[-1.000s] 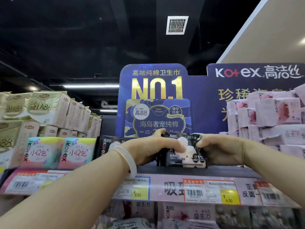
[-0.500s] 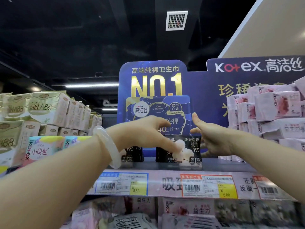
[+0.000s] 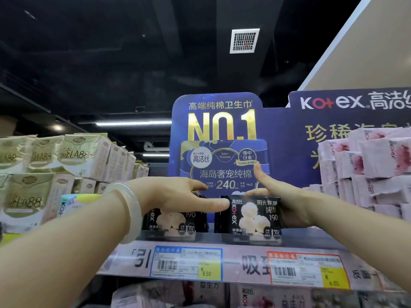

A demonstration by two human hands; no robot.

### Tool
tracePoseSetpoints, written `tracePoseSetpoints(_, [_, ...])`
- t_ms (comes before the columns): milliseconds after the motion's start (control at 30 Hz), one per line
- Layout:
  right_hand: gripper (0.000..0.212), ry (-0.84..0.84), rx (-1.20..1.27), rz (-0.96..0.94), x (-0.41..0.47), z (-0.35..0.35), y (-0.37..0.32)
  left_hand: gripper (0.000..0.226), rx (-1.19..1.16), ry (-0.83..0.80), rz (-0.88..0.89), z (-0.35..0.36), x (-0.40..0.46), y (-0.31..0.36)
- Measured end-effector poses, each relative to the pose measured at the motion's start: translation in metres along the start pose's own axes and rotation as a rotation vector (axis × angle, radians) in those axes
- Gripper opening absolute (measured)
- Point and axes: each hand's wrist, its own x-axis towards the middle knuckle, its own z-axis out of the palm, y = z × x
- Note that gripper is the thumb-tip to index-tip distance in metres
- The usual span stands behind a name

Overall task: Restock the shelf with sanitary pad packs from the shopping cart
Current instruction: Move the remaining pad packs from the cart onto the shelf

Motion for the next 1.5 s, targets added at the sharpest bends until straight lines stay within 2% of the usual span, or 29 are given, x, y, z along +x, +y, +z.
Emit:
tracePoseSetpoints(133, [0.118,-0.032,-0.001,0.022,0.005,0.018,-0.004,0.108,-0.016,-0.025,0.039,-0.003,0.0,-0.001])
tracePoseSetpoints(233, [0.124,-0.056,-0.007,0.017,0.008,0.029,-0.006,0.102,0.007,-0.014,0.056,-0.002,-0.003,0.0])
tracePoseSetpoints(300, [0.117,-0.042,-0.065,0.015,0.008,0.028,-0.009,0.092,0.054,0.003,0.072,0.0,-0.003,0.001])
tracePoseSetpoints(367, [0.096,0.102,-0.154,-0.032,0.009,0.021,-0.012,0.083,0.086,0.017,0.083,0.002,-0.001,0.002])
tracePoseSetpoints(433, [0.073,0.308,-0.46,-0.156,0.011,0.014,-0.011,0.079,0.102,0.031,0.093,0.003,0.001,0.002])
tracePoseSetpoints(500, [0.038,0.398,-0.947,-0.252,0.011,0.007,-0.01,0.079,0.101,0.034,0.098,0.004,0.001,0.003])
tracePoseSetpoints(533, [0.04,0.369,-1.137,-0.23,0.011,0.006,-0.008,0.08,0.105,0.037,0.102,0.005,0.001,0.002])
tracePoseSetpoints(567, [0.061,0.283,-1.264,-0.166,0.013,0.006,-0.006,0.084,0.115,0.041,0.104,0.005,0.001,0.002])
tracePoseSetpoints(600, [0.079,0.182,-1.258,-0.097,0.014,0.007,-0.006,0.09,0.127,0.05,0.108,0.006,0.001,0.001])
tracePoseSetpoints(667, [0.095,0.012,-1.249,-0.057,0.014,0.011,-0.007,0.095,0.147,0.071,0.118,0.007,0.001,0.001])
tracePoseSetpoints(767, [0.076,-0.005,-1.297,-0.167,0.025,0.015,-0.004,0.089,0.189,0.077,0.139,0.009,0.001,0.0])
tracePoseSetpoints(833, [0.072,-0.023,-1.202,-0.174,0.023,0.014,-0.003,0.085,0.205,0.074,0.133,0.009,0.002,0.001])
tracePoseSetpoints(1067, [0.102,-0.104,-0.977,-0.179,0.016,0.011,-0.004,0.083,0.107,0.066,0.124,0.007,0.006,0.0])
tracePoseSetpoints(1233, [0.118,-0.326,-0.772,-0.046,0.013,-0.001,-0.01,0.083,0.101,0.063,0.119,0.007,0.005,0.001])
tracePoseSetpoints(1300, [0.116,-0.427,-0.799,-0.021,0.01,-0.002,-0.015,0.084,0.104,0.057,0.113,0.006,0.005,0.002])
tracePoseSetpoints(1367, [0.097,-0.483,-0.864,-0.057,0.011,-0.002,-0.016,0.083,0.11,0.056,0.113,0.006,0.004,0.003])
tracePoseSetpoints(1400, [0.097,-0.481,-0.891,-0.074,0.013,-0.002,-0.016,0.083,0.114,0.058,0.115,0.007,0.003,0.003])
tracePoseSetpoints(1467, [0.112,-0.477,-0.918,-0.083,0.014,-0.002,-0.015,0.082,0.113,0.055,0.112,0.007,0.003,0.004])
tracePoseSetpoints(1500, [0.107,-0.503,-0.924,-0.091,0.014,-0.003,-0.016,0.081,0.105,0.052,0.109,0.006,0.003,0.003])
